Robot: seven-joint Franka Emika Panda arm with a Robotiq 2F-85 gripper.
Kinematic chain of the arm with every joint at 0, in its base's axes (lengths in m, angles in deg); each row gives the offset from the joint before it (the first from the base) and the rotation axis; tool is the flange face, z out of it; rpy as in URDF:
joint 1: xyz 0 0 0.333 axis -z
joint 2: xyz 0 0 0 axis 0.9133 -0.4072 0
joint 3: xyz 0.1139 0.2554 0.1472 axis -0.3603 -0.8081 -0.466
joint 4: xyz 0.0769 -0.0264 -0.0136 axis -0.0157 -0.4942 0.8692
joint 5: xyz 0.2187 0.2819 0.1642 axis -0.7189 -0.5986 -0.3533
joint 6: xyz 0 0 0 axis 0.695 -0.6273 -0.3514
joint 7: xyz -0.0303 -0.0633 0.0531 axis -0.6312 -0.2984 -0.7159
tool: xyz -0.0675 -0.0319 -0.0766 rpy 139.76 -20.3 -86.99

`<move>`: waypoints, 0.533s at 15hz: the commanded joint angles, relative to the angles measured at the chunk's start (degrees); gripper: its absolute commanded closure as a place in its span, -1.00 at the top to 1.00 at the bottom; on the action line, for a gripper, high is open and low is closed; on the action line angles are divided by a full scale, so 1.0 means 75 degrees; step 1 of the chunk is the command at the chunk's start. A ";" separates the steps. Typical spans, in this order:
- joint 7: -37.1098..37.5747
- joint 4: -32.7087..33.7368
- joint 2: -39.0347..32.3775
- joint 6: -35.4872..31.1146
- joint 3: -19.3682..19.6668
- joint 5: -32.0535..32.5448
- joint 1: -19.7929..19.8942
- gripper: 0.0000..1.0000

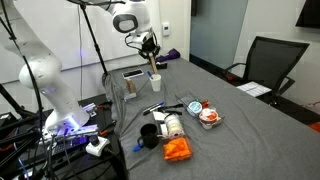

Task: Move the brown box to the other container

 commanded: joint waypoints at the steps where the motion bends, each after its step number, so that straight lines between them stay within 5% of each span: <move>1: 0.0930 0.0543 -0.0574 -0.0205 0.0014 0.0523 0.0007 -0.85; 8: 0.3431 0.2228 -0.2088 -0.0021 0.0328 0.1987 -0.0120 -0.85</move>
